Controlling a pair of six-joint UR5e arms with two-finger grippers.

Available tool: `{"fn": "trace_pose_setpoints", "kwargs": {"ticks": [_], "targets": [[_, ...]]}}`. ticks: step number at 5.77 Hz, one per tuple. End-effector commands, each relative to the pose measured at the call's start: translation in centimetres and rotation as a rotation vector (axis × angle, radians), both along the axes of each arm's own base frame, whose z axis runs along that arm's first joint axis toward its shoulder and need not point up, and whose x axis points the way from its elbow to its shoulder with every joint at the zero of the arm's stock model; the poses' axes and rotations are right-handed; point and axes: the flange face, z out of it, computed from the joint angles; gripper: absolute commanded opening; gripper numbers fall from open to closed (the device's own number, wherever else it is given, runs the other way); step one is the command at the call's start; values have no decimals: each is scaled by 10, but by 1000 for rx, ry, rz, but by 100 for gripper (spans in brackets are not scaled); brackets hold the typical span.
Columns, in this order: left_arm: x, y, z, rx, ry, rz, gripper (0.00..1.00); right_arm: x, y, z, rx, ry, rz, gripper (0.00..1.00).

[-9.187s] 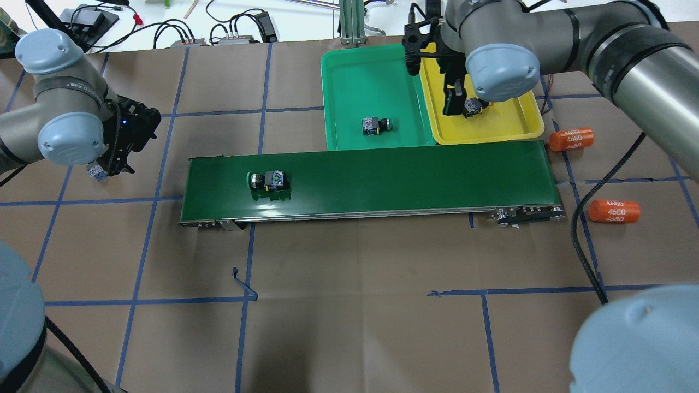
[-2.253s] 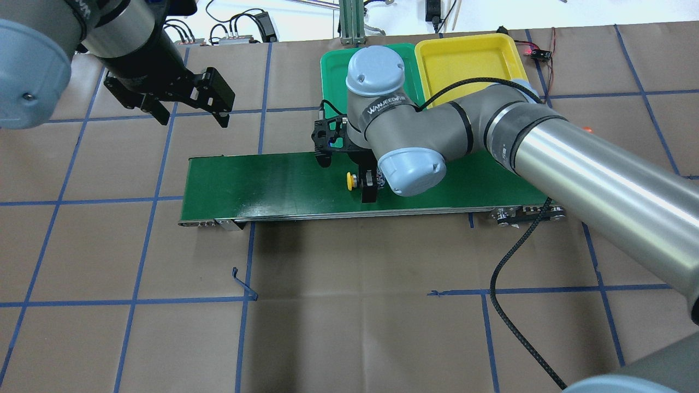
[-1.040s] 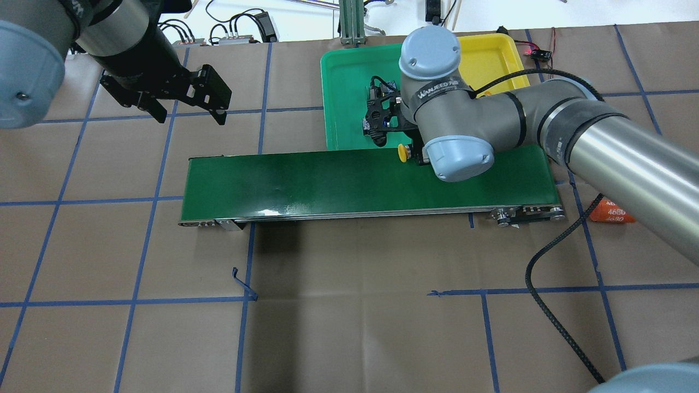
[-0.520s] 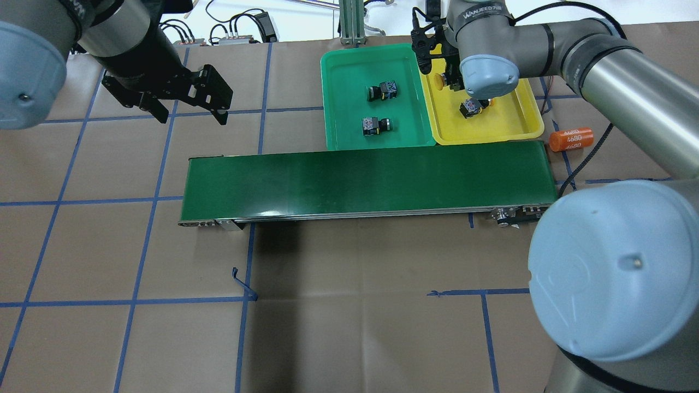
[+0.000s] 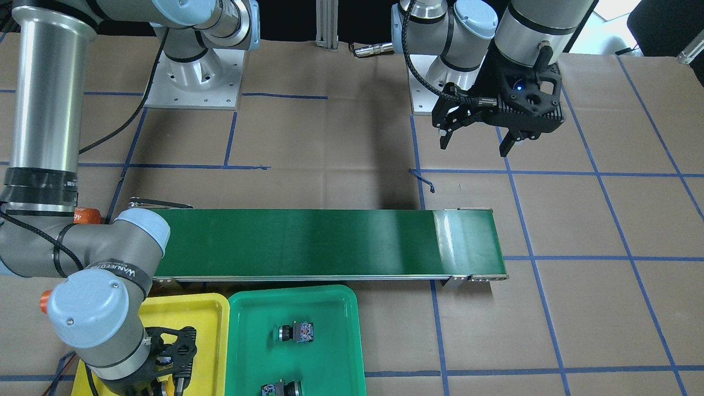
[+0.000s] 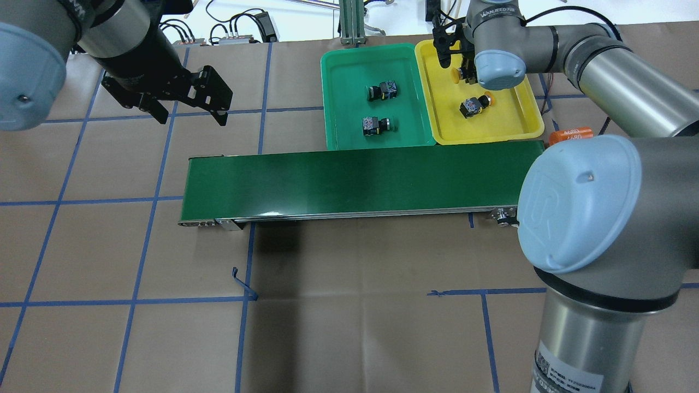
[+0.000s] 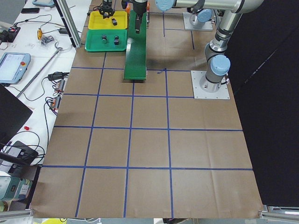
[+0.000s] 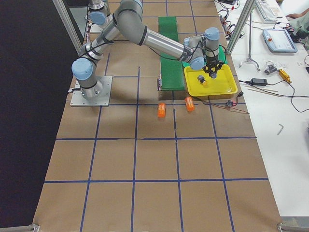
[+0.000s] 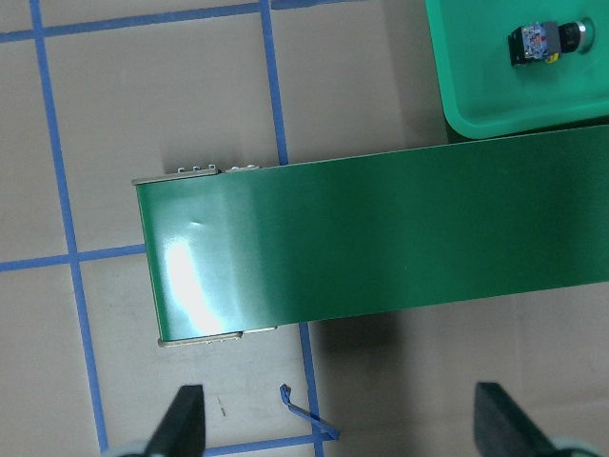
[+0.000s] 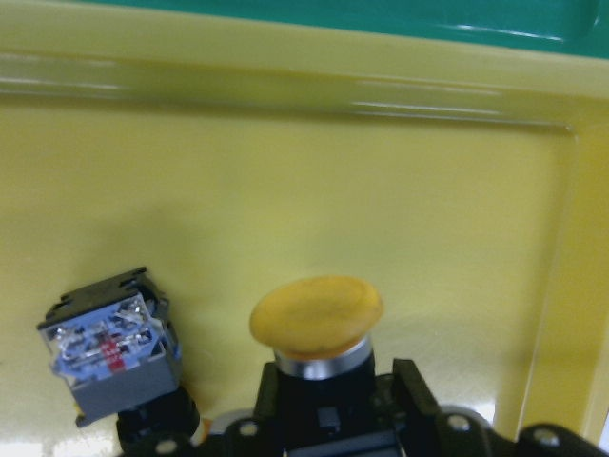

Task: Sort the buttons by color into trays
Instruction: 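Carry the yellow-cap button over the yellow tray and release it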

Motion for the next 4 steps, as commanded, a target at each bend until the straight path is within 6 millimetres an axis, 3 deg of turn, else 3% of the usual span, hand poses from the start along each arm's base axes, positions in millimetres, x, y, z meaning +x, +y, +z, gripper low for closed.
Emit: {"fn": "trace_pose_setpoints", "kwargs": {"ticks": [1, 2, 3, 4], "targets": [[0, -6, -5, 8, -3, 3, 99, -2, -1, 7, -8, -42, -7, 100], [0, -1, -2, 11, -9, 0, 99, 0, 6, 39, -42, -71, -91, 100], [2, 2, 0, 8, -10, -3, 99, 8, 28, 71, -11, -118, -251, 100], [3, 1, 0, 8, -4, 0, 99, 12, 66, 107, 90, -169, -517, 100]]}}
